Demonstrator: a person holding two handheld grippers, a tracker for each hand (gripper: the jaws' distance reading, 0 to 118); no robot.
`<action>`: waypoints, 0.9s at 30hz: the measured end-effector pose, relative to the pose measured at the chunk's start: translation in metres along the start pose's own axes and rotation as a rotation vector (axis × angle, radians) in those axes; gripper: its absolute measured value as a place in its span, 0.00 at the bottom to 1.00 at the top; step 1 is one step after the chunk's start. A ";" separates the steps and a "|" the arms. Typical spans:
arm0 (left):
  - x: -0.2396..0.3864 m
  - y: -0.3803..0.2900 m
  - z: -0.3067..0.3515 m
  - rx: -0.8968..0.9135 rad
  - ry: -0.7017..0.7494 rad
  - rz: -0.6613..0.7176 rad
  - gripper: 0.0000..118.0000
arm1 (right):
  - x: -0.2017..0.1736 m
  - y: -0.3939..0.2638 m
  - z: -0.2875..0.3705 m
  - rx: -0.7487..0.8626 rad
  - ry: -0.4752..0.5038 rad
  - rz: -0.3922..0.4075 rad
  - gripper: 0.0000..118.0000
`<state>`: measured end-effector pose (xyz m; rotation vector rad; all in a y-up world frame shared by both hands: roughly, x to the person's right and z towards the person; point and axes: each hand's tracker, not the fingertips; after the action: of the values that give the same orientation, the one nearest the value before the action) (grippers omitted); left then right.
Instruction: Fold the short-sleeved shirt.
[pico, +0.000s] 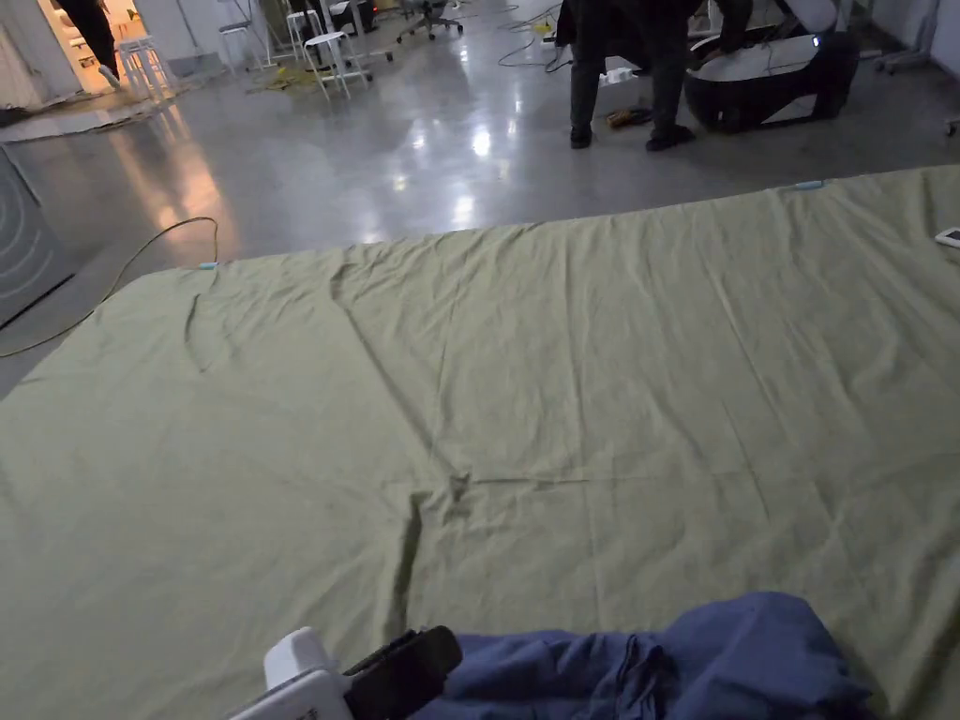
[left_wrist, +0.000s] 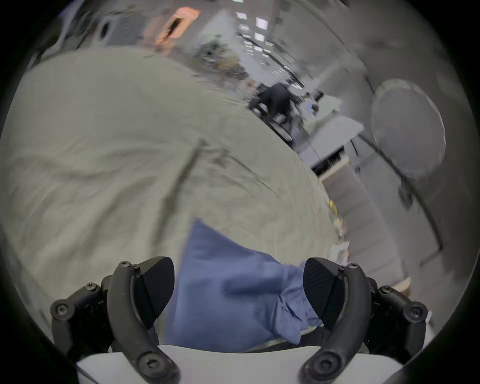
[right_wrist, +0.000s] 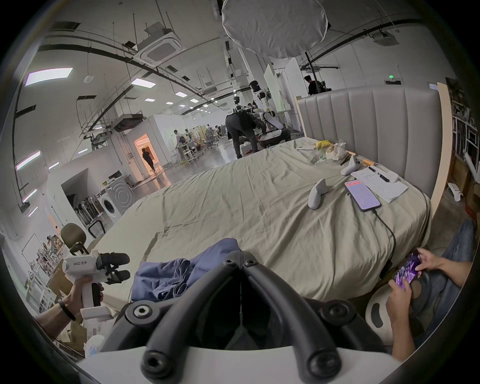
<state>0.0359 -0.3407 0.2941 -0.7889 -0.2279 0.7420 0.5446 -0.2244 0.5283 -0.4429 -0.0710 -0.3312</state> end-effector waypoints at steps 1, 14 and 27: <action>-0.015 0.001 -0.003 -0.031 -0.020 0.073 0.87 | 0.000 -0.002 -0.001 -0.008 0.007 -0.007 0.00; -0.012 -0.021 -0.041 -0.047 -0.088 0.193 0.12 | 0.017 -0.007 0.010 -0.012 -0.043 0.011 0.00; 0.003 0.080 0.069 0.180 0.090 -0.088 0.12 | 0.024 -0.016 -0.003 -0.028 -0.011 -0.024 0.00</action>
<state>-0.0342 -0.2619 0.2848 -0.6361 -0.1119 0.6326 0.5622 -0.2462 0.5352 -0.4718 -0.0830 -0.3540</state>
